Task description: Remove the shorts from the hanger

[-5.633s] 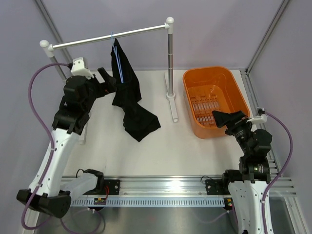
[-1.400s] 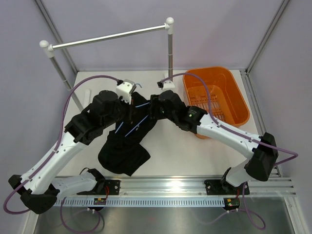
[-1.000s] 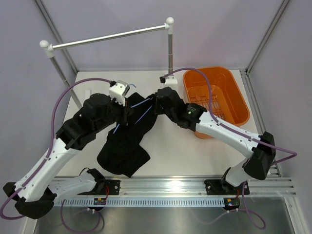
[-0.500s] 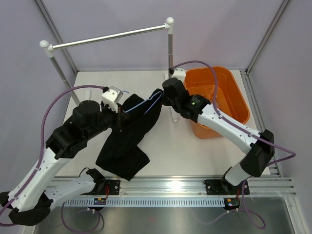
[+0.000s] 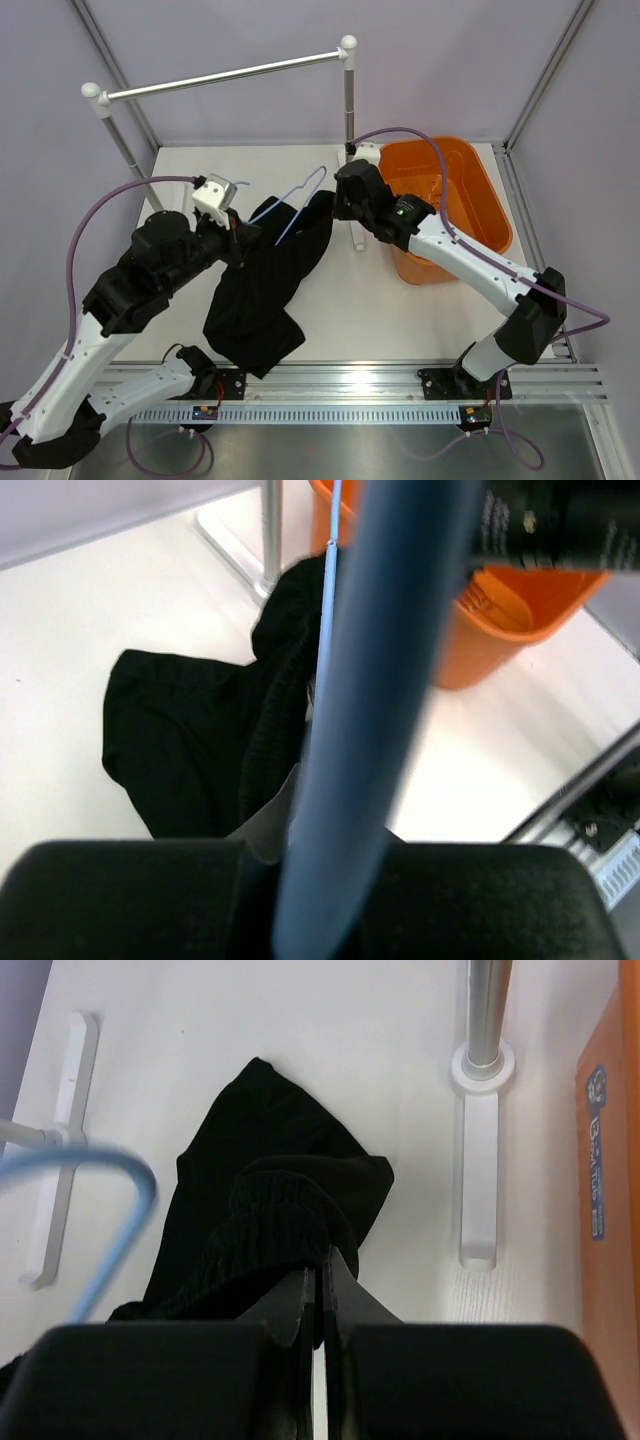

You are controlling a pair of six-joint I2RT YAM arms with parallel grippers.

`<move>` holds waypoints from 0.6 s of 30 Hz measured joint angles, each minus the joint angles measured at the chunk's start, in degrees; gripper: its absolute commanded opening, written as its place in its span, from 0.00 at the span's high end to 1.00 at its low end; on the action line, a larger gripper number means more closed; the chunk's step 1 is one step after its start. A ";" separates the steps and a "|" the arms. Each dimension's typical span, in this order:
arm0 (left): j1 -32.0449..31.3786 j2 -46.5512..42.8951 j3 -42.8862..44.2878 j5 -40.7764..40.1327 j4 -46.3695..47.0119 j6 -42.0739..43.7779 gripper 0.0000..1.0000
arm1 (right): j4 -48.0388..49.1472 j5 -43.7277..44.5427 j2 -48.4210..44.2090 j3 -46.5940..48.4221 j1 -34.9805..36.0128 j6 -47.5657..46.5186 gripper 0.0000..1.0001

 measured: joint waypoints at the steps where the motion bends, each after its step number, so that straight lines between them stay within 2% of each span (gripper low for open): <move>1: -0.02 0.02 -0.02 -0.87 0.87 -0.33 1.00 | -0.04 -0.33 -0.46 -0.55 0.26 -0.04 1.00; 5: -0.02 1.68 0.13 -4.15 5.49 -1.86 1.00 | -0.28 -0.37 -2.05 -1.55 3.08 -0.17 1.00; 12: -0.02 9.35 2.80 -9.16 15.58 -3.58 1.00 | -1.73 -0.70 -5.31 -2.21 12.74 -0.76 1.00; 18: -0.04 16.85 11.87 -13.57 20.15 -3.08 1.00 | -4.61 -0.74 -8.63 -1.99 18.05 -1.81 1.00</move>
